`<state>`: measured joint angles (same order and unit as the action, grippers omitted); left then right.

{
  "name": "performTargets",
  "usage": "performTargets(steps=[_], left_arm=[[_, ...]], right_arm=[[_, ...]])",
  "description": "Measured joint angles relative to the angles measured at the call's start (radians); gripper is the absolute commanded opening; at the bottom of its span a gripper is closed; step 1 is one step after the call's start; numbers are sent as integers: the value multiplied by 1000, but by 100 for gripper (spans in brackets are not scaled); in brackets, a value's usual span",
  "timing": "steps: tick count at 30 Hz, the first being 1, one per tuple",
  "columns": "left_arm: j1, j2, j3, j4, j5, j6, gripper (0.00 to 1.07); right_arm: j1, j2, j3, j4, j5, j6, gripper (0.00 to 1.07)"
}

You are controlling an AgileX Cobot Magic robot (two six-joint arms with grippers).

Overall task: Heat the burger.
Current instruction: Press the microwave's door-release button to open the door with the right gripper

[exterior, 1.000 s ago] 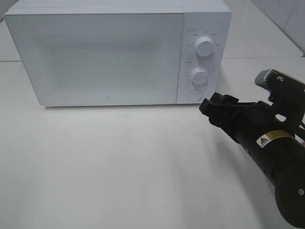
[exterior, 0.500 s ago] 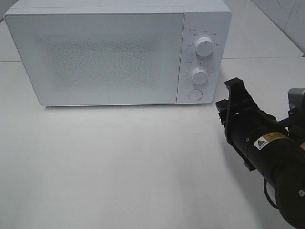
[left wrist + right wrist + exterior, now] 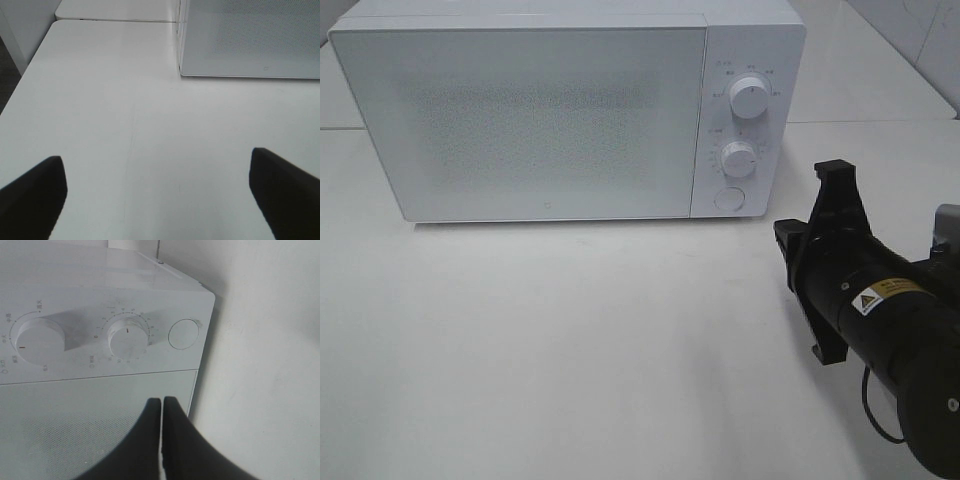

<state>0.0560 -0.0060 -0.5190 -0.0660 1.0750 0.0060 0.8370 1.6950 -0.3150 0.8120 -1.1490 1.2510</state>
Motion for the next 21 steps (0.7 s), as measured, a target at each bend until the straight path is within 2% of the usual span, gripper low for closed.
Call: performTargets(steps=[9,17,21], left_arm=[[0,0,0,0,0,0,91],[0,0,0,0,0,0,91],[0,0,0,0,0,0,91]], right_arm=[[0,22,-36,37,30,2,0],[0,130,-129,49,54,10,0],[-39,172,-176,40,111,12,0]])
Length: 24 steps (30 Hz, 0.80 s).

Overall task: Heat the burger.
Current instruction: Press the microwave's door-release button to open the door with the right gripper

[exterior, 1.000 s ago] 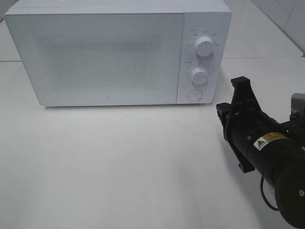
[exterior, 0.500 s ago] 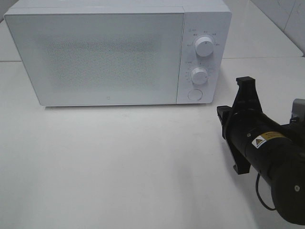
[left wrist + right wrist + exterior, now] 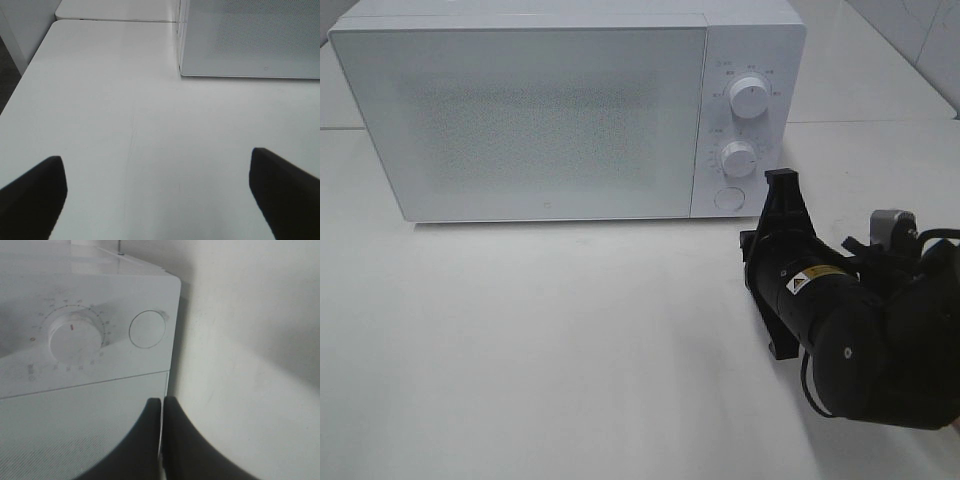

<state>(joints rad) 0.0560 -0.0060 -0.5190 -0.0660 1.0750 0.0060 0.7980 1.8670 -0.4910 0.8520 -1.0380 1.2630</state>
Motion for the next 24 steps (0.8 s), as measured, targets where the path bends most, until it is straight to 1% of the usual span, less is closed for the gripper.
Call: performTargets(steps=[1,3,4,5,10,16,22,24], left_arm=[[0,0,0,0,0,0,91],[0,0,0,0,0,0,91],[0,0,0,0,0,0,91],[0,0,0,0,0,0,91],[0,0,0,0,0,0,91],[0,0,0,0,0,0,91],[0,0,0,0,0,0,91],[0,0,0,0,0,0,91]], right_arm=[[0,0,0,0,0,0,0],[-36,21,-20,-25,16,8,0],[-36,21,-20,-25,16,8,0],[-57,26,-33,-45,20,14,0],[-102,30,-70,-88,48,15,0],[-137,60,-89,-142,54,15,0],[-152,93,-96,-163,66,24,0],[-155,113,-121,-180,67,26,0]])
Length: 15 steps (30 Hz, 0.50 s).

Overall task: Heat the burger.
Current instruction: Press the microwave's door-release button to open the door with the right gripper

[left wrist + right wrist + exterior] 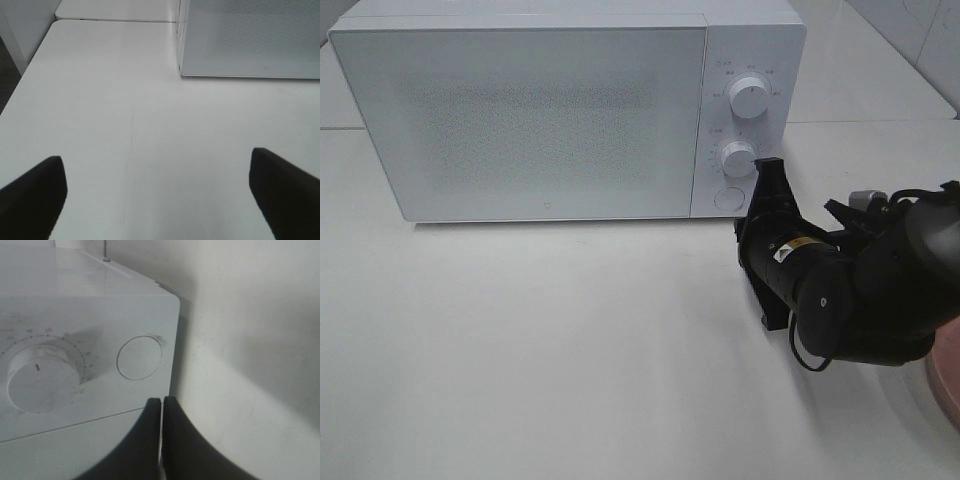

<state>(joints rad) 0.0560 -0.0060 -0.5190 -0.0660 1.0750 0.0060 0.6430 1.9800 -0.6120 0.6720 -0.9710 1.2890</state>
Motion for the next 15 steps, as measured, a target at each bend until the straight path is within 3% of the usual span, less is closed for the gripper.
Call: performTargets(steps=[15], left_arm=[[0,0,0,0,0,0,91]], right_arm=[[-53,81,-111,-24,2,-2,0]])
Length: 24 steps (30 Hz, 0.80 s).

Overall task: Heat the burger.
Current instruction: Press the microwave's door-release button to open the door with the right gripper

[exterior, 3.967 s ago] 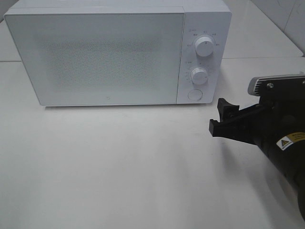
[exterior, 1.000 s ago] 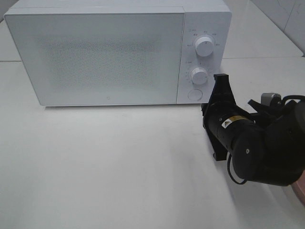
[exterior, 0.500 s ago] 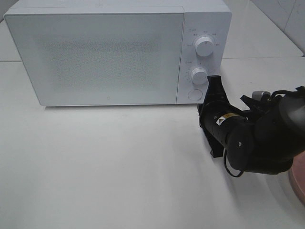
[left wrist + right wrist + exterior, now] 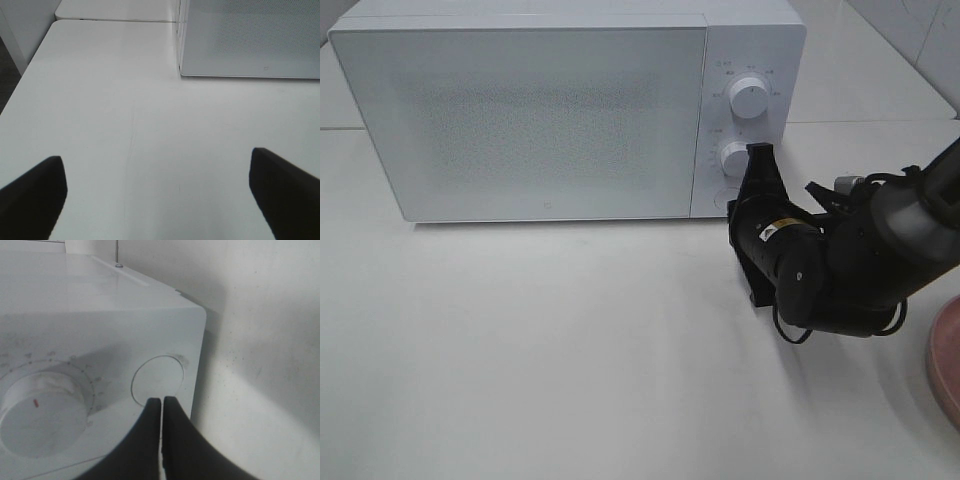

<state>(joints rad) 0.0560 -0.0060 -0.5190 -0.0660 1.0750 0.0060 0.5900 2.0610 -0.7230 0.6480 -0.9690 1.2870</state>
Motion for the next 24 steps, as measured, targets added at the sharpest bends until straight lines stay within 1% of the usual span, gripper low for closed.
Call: performTargets(steps=[12,24], left_arm=[[0,0,0,0,0,0,91],[0,0,0,0,0,0,91]], right_arm=[[-11,42,-66,0,25,-1,0],[-30,70,-108,11,26,-6,0]])
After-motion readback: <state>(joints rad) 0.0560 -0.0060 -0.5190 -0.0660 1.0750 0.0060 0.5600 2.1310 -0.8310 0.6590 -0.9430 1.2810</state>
